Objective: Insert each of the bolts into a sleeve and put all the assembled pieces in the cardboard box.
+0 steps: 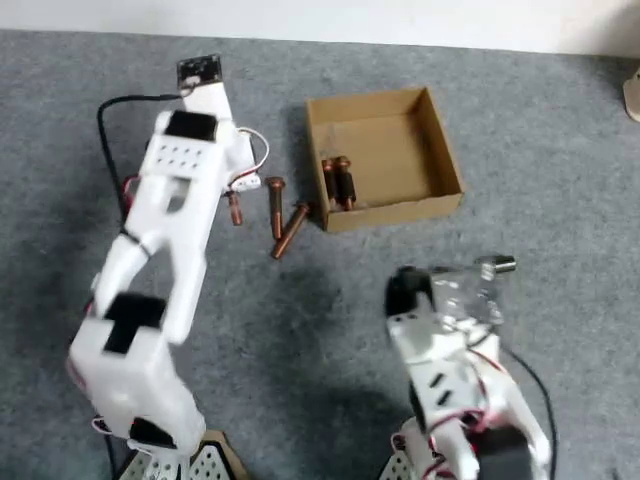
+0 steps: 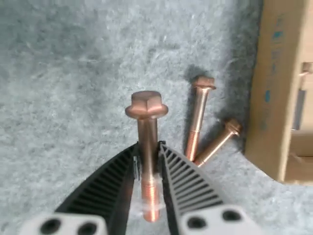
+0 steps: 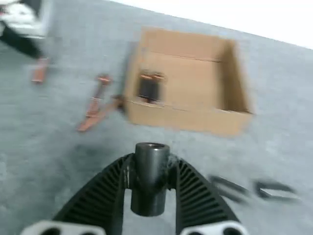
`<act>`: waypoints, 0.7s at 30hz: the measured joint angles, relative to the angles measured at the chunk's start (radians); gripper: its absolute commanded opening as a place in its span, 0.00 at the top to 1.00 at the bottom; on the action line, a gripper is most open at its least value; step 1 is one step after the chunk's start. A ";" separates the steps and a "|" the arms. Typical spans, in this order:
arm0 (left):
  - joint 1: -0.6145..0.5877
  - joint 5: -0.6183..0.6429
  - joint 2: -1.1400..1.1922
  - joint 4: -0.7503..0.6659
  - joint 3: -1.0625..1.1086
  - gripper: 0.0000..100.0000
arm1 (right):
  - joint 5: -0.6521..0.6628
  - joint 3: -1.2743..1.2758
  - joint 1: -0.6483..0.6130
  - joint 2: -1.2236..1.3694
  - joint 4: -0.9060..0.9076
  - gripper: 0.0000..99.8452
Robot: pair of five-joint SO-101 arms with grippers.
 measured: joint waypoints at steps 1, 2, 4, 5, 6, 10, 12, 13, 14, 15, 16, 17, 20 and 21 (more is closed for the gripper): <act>0.000 0.000 -0.058 -0.046 0.069 1.00 | -0.011 0.046 -0.031 0.005 -0.061 1.00; 0.002 0.000 -0.120 -0.100 0.147 1.00 | -0.015 0.089 -0.054 0.011 -0.120 1.00; 0.002 0.000 -0.244 -0.222 0.311 1.00 | -0.015 0.172 -0.089 0.008 -0.242 1.00; 0.002 0.000 -0.307 -0.290 0.394 1.00 | -0.012 0.210 -0.103 0.008 -0.302 1.00; 0.002 0.000 -0.374 -0.362 0.483 1.00 | -0.005 0.245 -0.114 0.008 -0.365 1.00; 0.020 -0.005 -0.626 -0.703 0.824 1.00 | 0.017 0.443 -0.129 0.008 -0.640 1.00; 0.028 -0.006 -0.741 -0.887 0.996 1.00 | 0.018 0.479 -0.132 0.012 -0.784 1.00; 0.037 -0.006 -0.793 -0.984 1.082 1.00 | 0.017 0.480 -0.137 -0.003 -0.856 1.00; 0.048 -0.006 -0.844 -1.076 1.163 1.00 | 0.015 0.482 -0.137 -0.003 -0.910 1.00; 0.061 -0.006 -0.890 -1.165 1.246 1.00 | 0.005 0.482 -0.133 0.009 -0.944 1.00; 0.080 -0.006 -0.934 -1.255 1.326 1.00 | -0.015 0.482 -0.132 0.011 -0.959 1.00; 0.100 -0.006 -0.974 -1.338 1.398 1.00 | -0.037 0.482 -0.133 0.012 -0.967 1.00; 0.175 -0.006 -1.083 -1.521 1.544 1.00 | -0.097 0.483 -0.138 0.015 -0.962 1.00; 0.196 -0.006 -1.120 -1.542 1.562 1.00 | -0.104 0.483 -0.138 0.015 -0.948 1.00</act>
